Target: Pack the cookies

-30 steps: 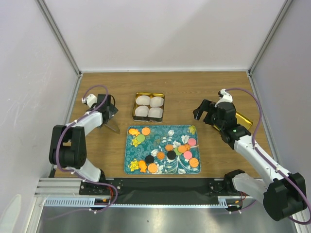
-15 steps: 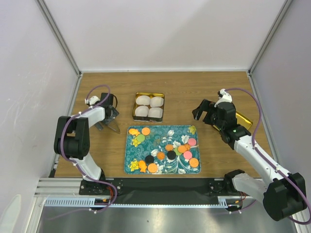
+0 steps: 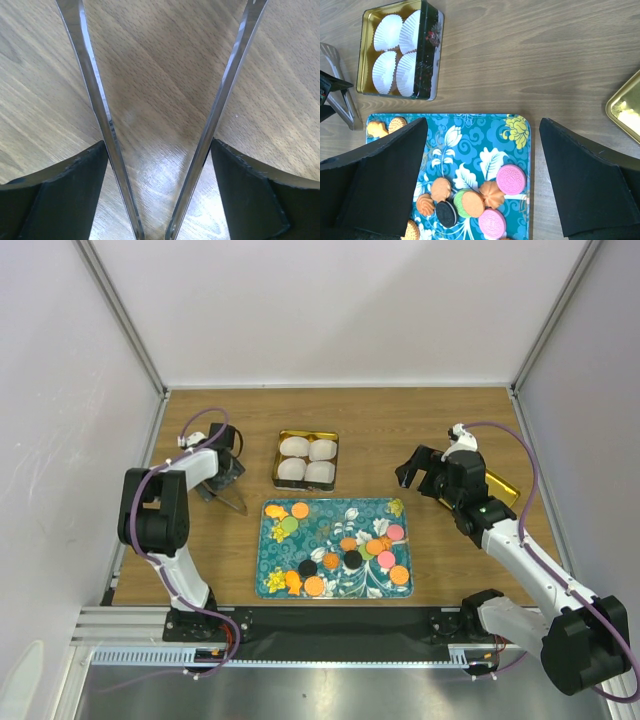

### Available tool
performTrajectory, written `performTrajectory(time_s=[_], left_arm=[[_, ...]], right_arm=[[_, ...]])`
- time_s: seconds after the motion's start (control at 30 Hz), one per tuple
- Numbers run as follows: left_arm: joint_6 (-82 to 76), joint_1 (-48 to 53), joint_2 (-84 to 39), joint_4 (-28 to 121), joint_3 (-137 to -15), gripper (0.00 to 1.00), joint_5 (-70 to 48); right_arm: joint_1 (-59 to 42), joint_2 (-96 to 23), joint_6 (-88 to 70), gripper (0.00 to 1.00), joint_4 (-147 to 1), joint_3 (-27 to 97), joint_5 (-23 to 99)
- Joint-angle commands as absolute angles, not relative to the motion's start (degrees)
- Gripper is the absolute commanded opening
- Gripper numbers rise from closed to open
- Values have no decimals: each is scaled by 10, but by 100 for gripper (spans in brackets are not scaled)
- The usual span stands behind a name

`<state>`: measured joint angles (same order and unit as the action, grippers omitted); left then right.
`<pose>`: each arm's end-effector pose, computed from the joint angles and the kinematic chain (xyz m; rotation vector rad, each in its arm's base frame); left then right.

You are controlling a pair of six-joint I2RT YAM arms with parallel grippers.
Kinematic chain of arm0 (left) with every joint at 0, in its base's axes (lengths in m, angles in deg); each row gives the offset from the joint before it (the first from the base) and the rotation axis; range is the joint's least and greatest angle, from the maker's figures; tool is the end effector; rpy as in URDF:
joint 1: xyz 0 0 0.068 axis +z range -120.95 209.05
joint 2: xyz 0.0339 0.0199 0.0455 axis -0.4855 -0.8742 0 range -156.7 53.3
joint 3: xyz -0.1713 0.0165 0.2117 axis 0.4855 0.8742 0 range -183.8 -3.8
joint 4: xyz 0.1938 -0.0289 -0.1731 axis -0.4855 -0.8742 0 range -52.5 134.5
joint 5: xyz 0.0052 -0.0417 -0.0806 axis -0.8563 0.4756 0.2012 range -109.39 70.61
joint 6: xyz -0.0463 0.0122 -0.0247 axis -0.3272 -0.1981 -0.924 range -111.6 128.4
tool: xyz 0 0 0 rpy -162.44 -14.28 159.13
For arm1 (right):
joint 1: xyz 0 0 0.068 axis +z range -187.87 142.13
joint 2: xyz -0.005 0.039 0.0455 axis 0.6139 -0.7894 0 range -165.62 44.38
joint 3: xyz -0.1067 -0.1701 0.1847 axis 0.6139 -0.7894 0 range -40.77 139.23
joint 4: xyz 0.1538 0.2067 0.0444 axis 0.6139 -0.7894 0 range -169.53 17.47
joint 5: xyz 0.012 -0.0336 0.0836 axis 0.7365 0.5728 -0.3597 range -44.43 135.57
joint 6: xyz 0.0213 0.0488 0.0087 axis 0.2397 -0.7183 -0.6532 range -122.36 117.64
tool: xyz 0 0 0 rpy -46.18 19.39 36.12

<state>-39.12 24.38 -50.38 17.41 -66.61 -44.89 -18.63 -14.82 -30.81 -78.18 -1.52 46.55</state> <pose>0.3469 -0.0130 0.1568 -1.0523 2.3691 0.3044 0.2216 0.0766 0.2657 0.1760 2.0476 0.5072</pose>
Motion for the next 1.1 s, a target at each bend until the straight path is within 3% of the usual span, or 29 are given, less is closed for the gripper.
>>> performTrajectory(time_s=[0.0, 0.33, 0.57, 1.07], left_arm=[[-389, 254, -513, 173, -681, 87, -444], [-385, 258, -501, 182, -664, 78, -437], [-340, 257, -444, 188, -677, 65, -440], [-238, 218, -279, 158, -680, 59, -408]], right_arm=[[-188, -142, -306, 100, -765, -17, 461], [-190, -142, -306, 100, -768, -17, 461], [-191, -144, -306, 100, -768, -17, 461], [-192, -147, -307, 100, -768, -16, 445]])
